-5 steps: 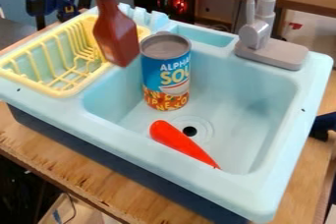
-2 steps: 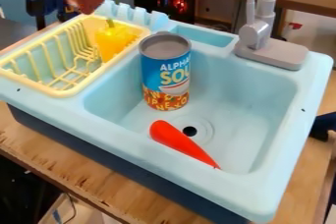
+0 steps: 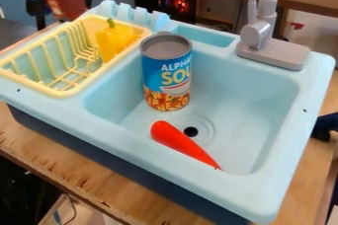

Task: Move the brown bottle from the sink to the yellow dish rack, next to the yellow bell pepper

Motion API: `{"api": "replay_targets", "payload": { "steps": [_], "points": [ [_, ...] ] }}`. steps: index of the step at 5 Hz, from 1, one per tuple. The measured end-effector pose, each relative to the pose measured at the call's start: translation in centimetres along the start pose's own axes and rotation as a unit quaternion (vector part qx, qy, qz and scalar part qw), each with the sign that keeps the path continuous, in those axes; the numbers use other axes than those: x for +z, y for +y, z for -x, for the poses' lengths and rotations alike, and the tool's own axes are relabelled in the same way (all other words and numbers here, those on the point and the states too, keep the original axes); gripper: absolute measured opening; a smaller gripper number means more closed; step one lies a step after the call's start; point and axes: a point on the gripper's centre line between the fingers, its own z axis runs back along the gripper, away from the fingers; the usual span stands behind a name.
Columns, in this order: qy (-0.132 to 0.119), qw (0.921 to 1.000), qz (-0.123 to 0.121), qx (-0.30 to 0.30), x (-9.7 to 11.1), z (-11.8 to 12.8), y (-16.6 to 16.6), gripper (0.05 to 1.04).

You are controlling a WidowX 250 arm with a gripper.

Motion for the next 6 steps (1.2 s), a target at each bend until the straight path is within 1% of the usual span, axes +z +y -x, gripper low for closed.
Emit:
{"api": "replay_targets", "payload": {
  "steps": [1, 2, 3, 4, 5, 6],
  "points": [
    [0.017, 0.9998, 0.002, -0.003, -1.2, -0.8, 0.9, 0.333],
    [0.027, 0.9996, 0.007, -0.002, -2.4, -1.7, 2.2, 0.333],
    [0.027, 0.9996, 0.007, -0.006, -3.1, -2.9, 3.1, 0.333],
    [0.029, 0.9994, 0.017, -0.009, -4.2, -4.1, 3.8, 0.333],
    [0.033, 0.9989, 0.03, -0.012, -5.3, -5.4, 3.8, 0.333],
    [0.039, 0.9982, 0.038, -0.024, -6.3, -6.9, 3.1, 0.333]
  ]
}}
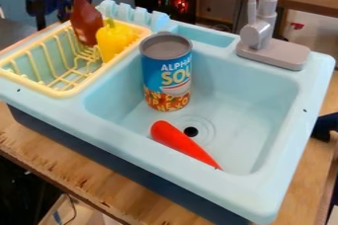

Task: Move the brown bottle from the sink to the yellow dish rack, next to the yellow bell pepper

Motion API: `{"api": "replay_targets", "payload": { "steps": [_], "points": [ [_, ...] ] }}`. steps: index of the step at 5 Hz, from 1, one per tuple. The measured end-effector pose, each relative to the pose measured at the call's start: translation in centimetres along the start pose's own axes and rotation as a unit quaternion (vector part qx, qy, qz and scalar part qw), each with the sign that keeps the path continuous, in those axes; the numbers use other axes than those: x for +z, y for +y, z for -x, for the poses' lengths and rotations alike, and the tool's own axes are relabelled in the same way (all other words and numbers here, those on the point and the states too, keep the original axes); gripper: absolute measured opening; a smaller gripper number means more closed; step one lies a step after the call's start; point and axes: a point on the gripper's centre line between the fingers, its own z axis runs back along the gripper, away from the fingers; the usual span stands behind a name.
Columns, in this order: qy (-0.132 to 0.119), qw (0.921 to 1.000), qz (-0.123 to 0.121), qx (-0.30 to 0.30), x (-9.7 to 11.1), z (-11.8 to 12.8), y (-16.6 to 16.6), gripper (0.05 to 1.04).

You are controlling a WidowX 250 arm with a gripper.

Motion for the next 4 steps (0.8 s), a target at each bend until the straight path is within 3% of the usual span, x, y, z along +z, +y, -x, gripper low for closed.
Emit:
{"api": "replay_targets", "payload": {
  "steps": [3, 4],
  "points": [
    [0.018, 0.9998, 0.007, -0.004, -2.1, -0.3, -0.1, 0.333],
    [0.007, 0.9999, 0.007, -0.007, -2.1, -0.2, -0.2, 0.394]
  ]
}}
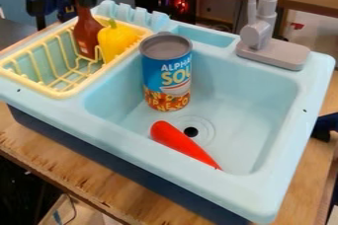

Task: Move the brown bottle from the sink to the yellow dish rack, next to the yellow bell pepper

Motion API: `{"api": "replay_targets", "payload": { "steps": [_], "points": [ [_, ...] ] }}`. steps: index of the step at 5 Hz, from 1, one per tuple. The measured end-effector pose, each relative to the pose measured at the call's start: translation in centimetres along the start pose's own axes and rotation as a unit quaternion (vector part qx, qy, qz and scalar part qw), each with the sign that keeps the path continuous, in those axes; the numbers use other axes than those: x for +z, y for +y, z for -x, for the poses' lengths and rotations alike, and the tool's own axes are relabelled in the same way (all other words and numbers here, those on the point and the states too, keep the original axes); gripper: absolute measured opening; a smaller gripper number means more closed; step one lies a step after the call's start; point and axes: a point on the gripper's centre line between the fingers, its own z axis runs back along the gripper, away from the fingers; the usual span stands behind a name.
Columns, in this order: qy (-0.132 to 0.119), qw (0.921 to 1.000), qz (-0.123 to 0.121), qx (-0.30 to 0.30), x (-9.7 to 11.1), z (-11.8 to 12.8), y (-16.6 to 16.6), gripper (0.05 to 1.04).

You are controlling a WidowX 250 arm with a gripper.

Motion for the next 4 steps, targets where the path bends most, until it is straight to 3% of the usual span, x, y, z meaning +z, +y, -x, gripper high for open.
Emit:
{"api": "replay_targets", "payload": {
  "steps": [1, 2, 3, 4],
  "points": [
    [0.001, 0.9995, 0.029, -0.011, -0.2, 0.0, -0.6, 0.701],
    [-0.017, 0.9994, 0.031, -0.005, 1.7, -0.1, -0.9, 0.971],
    [-0.012, 0.9994, 0.023, 0.021, 2.4, 0.3, -1.0, 1.004],
    [-0.029, 0.9988, -0.013, 0.038, 5.7, 2.9, -3.9, 1.001]
  ]
}}
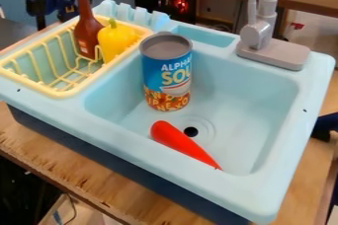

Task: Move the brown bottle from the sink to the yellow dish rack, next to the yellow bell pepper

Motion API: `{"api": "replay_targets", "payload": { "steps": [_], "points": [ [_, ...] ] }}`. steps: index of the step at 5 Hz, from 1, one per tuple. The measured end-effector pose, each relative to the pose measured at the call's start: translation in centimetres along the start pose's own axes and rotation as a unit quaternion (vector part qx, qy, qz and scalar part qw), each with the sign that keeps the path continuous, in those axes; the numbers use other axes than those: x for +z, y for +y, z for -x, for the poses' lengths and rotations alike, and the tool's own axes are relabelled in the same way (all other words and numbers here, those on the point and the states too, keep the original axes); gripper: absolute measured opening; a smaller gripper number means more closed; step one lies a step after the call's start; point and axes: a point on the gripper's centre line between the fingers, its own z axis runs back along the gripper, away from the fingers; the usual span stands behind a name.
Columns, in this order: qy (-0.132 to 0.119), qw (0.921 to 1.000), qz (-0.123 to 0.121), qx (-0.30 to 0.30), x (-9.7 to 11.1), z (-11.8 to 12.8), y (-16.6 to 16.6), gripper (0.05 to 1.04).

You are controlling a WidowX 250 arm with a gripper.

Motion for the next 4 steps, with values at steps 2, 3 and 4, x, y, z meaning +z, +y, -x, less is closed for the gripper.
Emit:
{"api": "replay_targets", "payload": {
  "steps": [2, 3, 4],
  "points": [
    [-0.044, 0.9952, 0.007, -0.087, 0.3, 2.1, -10.2, 1.001],
    [-0.022, 0.9896, 0.032, -0.138, -1.6, 2.4, -14.6, 1.001],
    [0.016, 0.9895, 0.031, -0.141, -3.2, 3.3, -18.0, 1.001]
  ]
}}
